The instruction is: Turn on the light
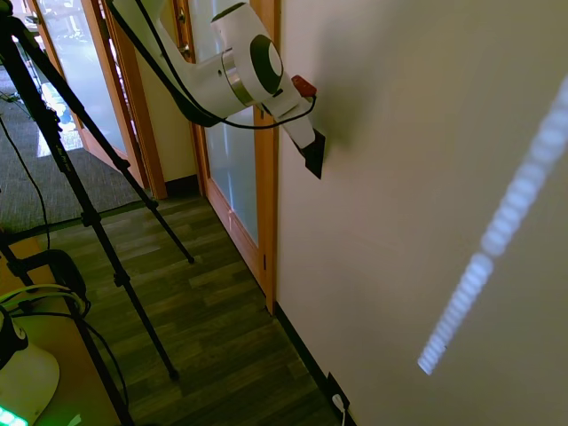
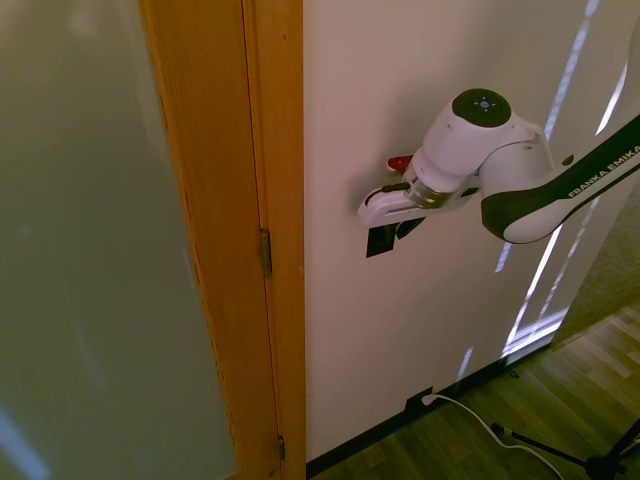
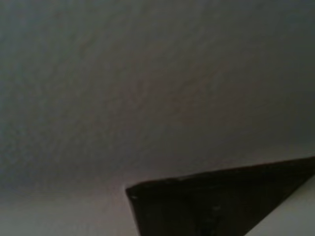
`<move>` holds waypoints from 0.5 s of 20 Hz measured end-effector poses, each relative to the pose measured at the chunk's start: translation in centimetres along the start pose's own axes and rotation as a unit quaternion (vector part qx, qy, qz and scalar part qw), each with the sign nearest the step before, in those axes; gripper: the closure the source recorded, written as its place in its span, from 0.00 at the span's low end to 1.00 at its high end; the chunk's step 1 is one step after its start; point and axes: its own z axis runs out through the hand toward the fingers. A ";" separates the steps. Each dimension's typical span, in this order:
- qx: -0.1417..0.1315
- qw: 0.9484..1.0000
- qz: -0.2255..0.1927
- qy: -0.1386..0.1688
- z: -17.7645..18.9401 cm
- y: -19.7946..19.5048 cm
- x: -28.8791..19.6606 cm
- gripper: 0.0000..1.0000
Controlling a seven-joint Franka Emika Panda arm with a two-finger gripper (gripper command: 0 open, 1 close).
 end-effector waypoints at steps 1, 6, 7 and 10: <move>0.001 1.000 -0.001 0.000 0.3 -0.1 -0.1 1.00; 0.004 1.000 -0.005 0.000 1.4 -0.4 -0.6 1.00; 0.005 1.000 -0.006 0.000 1.4 -0.3 -0.7 1.00; 0.010 1.000 -0.006 0.004 1.4 -0.3 -0.8 1.00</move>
